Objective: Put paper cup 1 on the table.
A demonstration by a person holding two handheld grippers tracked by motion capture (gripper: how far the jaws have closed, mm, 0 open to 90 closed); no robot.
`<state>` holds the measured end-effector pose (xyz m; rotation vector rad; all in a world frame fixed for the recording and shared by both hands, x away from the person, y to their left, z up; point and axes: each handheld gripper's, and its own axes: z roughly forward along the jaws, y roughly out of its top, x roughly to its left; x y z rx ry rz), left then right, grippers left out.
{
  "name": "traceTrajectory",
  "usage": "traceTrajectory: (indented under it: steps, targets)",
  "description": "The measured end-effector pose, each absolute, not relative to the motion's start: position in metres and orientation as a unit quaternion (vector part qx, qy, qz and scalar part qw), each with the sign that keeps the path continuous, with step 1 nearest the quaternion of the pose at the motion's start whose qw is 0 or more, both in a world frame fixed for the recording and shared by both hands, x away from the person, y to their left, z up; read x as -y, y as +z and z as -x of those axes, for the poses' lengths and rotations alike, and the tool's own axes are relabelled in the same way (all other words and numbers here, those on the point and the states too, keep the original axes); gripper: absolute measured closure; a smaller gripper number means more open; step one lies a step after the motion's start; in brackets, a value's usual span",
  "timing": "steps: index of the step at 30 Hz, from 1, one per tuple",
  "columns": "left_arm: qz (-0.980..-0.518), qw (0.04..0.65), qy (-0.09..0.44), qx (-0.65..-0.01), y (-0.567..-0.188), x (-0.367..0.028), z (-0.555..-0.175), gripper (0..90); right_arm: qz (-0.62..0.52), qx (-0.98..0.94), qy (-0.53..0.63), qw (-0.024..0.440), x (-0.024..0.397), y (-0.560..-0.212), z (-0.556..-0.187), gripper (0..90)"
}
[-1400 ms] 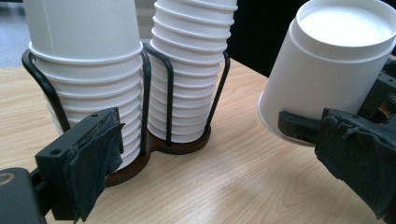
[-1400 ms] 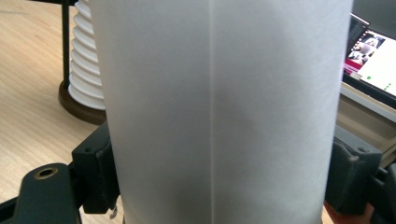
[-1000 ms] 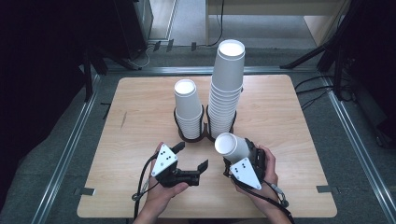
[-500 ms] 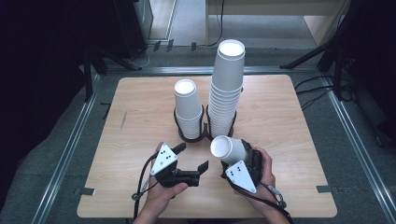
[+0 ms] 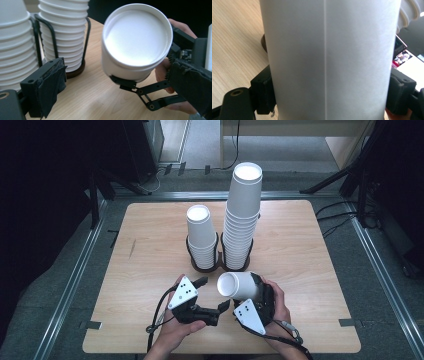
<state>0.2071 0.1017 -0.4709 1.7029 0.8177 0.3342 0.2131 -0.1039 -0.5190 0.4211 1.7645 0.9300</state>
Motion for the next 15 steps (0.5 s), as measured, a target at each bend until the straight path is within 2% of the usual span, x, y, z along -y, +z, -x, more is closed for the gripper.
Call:
traceTrajectory:
  steps: [11, 13, 15]
  targets:
    - [-0.736, 0.571, 0.122, -0.341, -0.4728, -0.0976, -0.2074, 6.4, -0.124, -0.743, 0.382, 0.535, 0.0960, -0.5226, -0.2052, 16.1]
    - [-0.738, 0.572, 0.116, -0.340, -0.4732, -0.0967, -0.2072, 11.7, -0.112, -0.745, 0.386, 0.533, 0.0946, -0.5228, -0.2035, 16.1]
    - [-0.738, 0.572, 0.114, -0.339, -0.4733, -0.0964, -0.2072, 13.0, -0.106, -0.746, 0.388, 0.530, 0.0935, -0.5235, -0.2024, 16.0]
